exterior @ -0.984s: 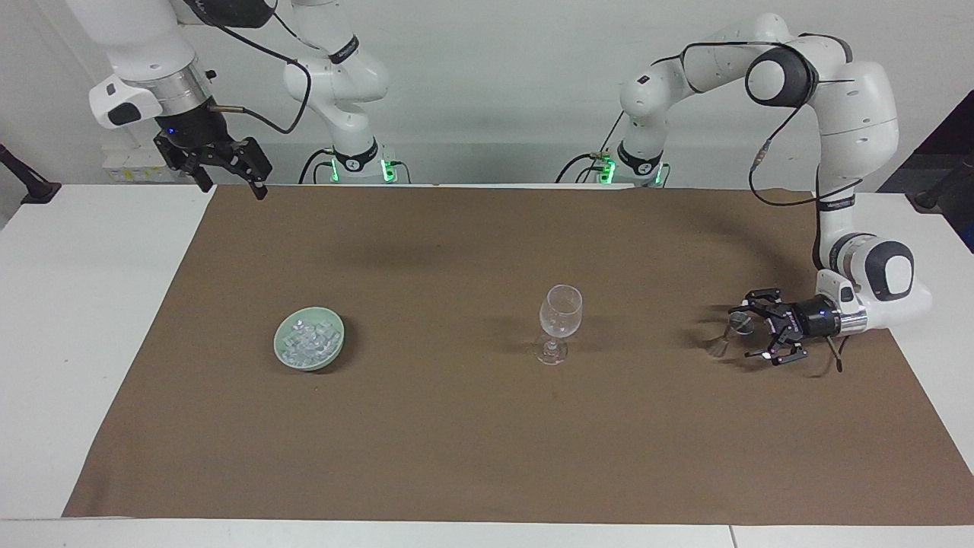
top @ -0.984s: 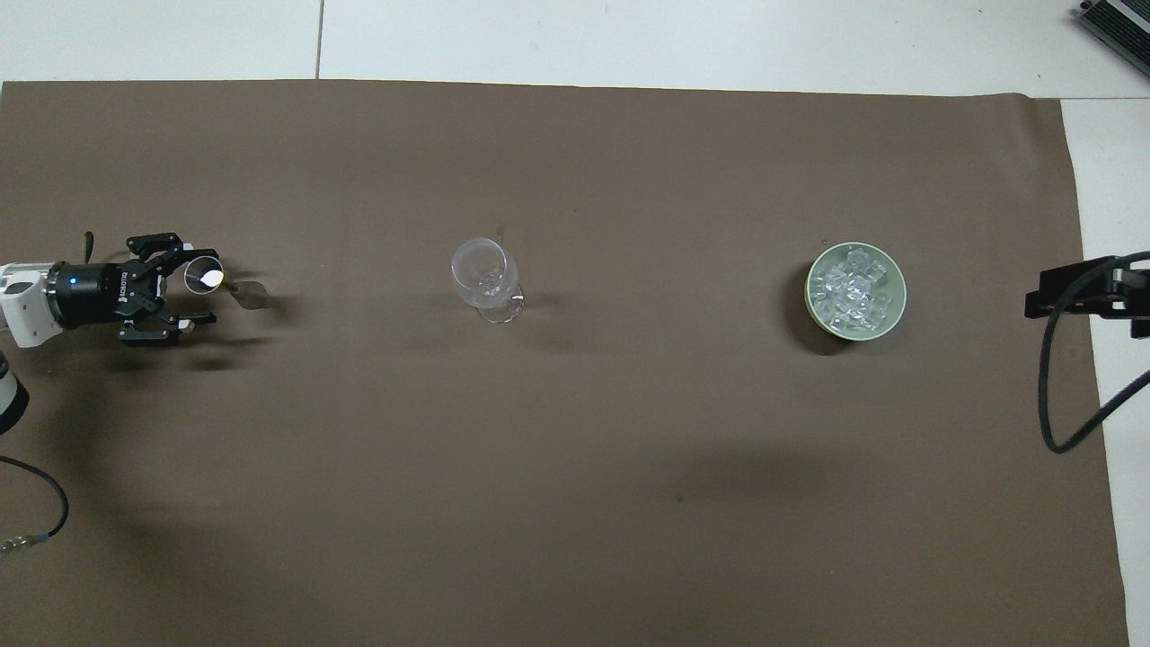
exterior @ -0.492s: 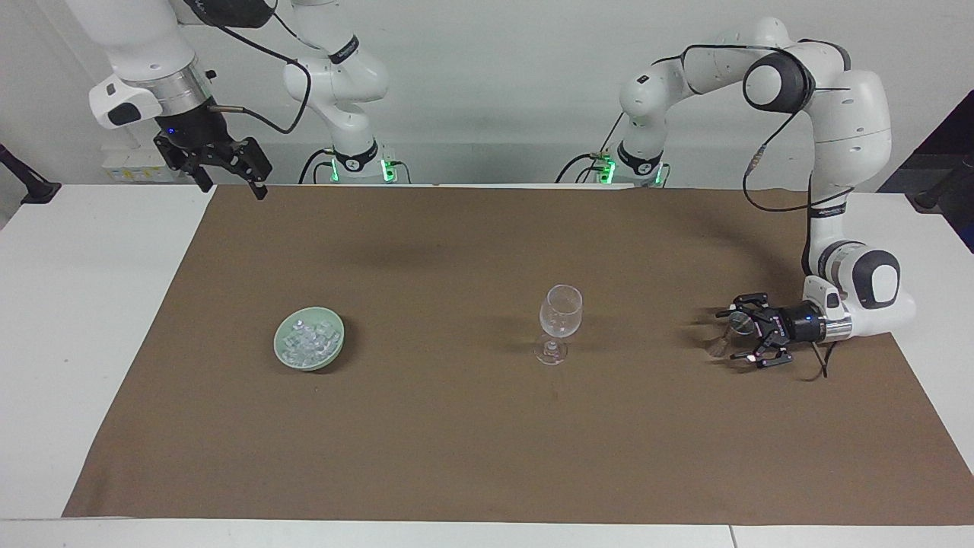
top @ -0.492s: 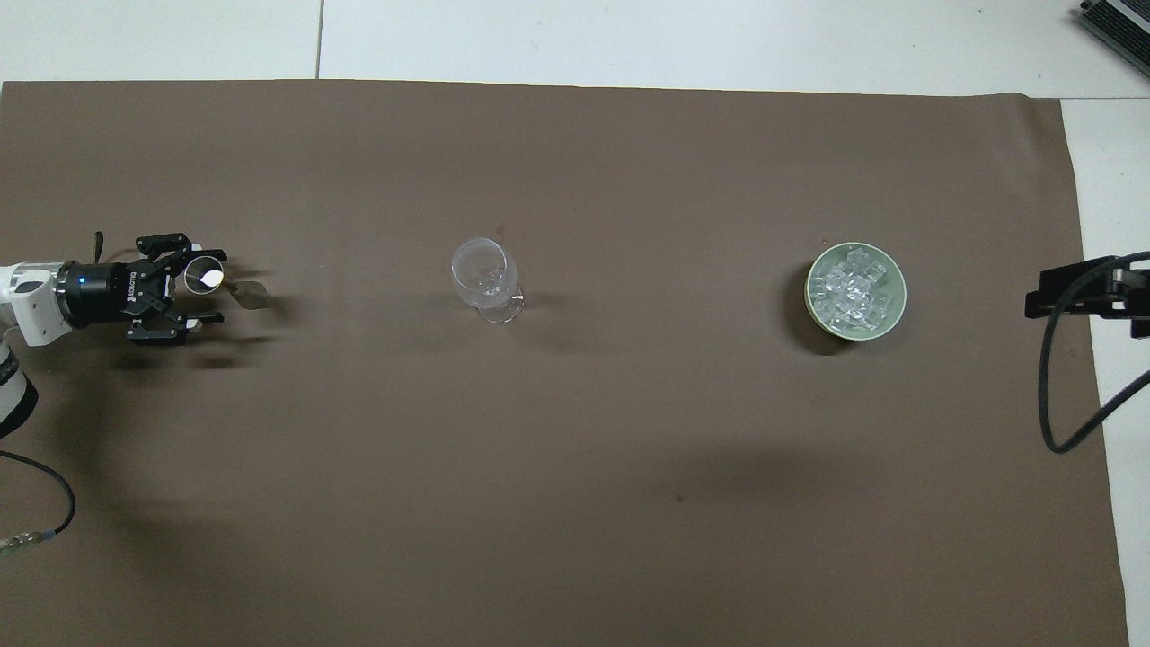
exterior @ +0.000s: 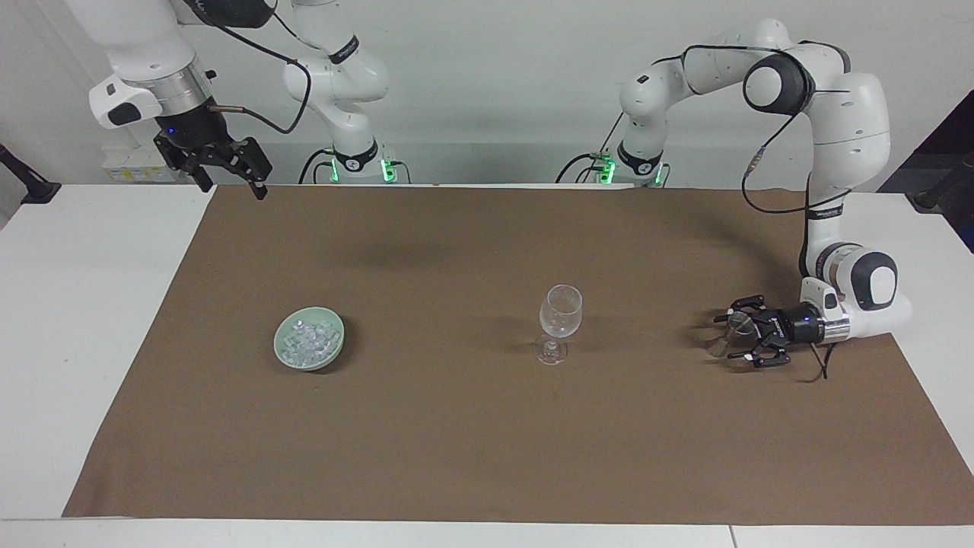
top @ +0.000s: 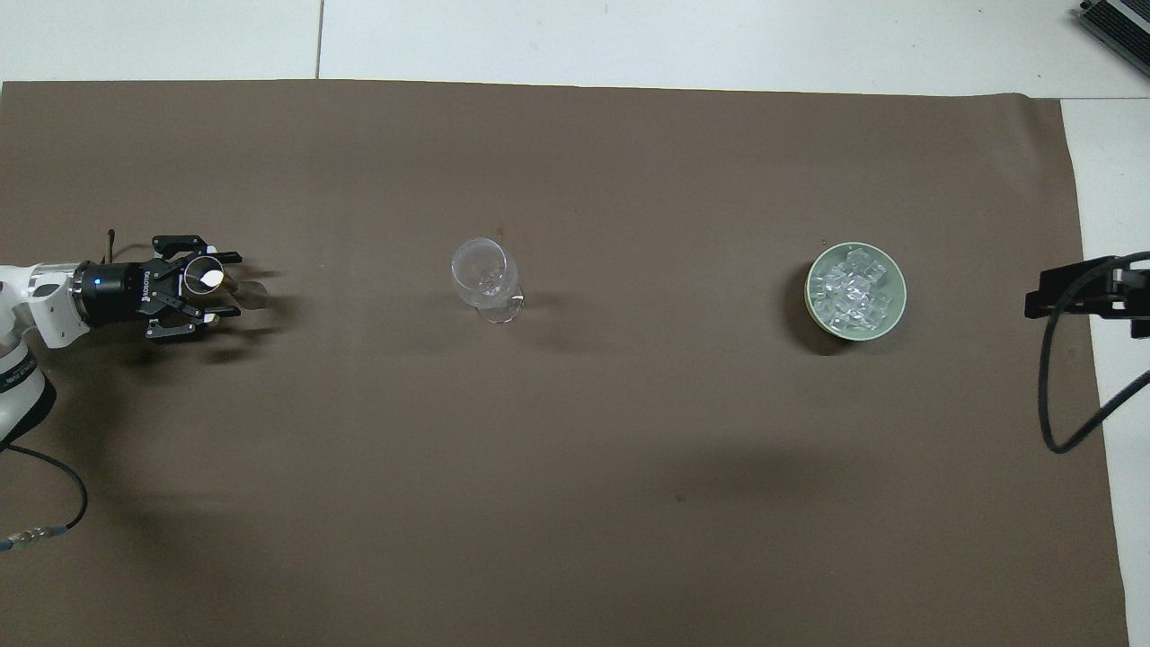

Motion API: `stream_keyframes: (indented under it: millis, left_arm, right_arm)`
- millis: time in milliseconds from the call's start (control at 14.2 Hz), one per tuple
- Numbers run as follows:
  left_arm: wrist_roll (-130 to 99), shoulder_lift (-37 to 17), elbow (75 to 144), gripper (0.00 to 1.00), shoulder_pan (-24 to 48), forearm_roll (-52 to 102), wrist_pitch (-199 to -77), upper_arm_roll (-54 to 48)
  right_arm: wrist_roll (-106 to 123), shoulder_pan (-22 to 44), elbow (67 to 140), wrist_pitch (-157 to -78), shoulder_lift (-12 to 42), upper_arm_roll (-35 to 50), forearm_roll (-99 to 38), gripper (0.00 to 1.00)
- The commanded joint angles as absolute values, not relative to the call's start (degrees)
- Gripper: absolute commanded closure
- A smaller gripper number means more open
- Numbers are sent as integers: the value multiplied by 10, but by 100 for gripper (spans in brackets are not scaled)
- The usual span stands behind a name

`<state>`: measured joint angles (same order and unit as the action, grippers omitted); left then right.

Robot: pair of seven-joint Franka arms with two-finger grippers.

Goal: Pour wine and add ice with both arms
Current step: 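Close the left gripper around the small metal cup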

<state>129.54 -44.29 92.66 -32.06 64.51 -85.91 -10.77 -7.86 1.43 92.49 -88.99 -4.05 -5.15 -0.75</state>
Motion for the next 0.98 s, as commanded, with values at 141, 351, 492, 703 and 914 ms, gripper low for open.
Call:
stream_keyframes:
  millis: [141, 351, 492, 703, 914]
  left_arm:
    - [1334, -451, 930, 20, -345, 668, -851, -120]
    - [1343, -460, 930, 21, -350, 672, -839, -121]
    - [1353, -465, 929, 21, -359, 679, -836, -134]
    - [1364, -469, 930, 22, -360, 681, -833, -136]
    - [1367, -471, 929, 31, -361, 681, -831, -136]
  right_arm:
    - [-69, 7, 938, -889, -53, -47, -18, 0]
    - [-70, 8, 938, -889, -53, -47, -18, 0]
    - [-70, 7, 938, -889, -53, -47, -18, 0]
    - [-70, 7, 938, -889, -53, -47, -18, 0]
    - [-70, 7, 938, -889, -53, -47, -18, 0]
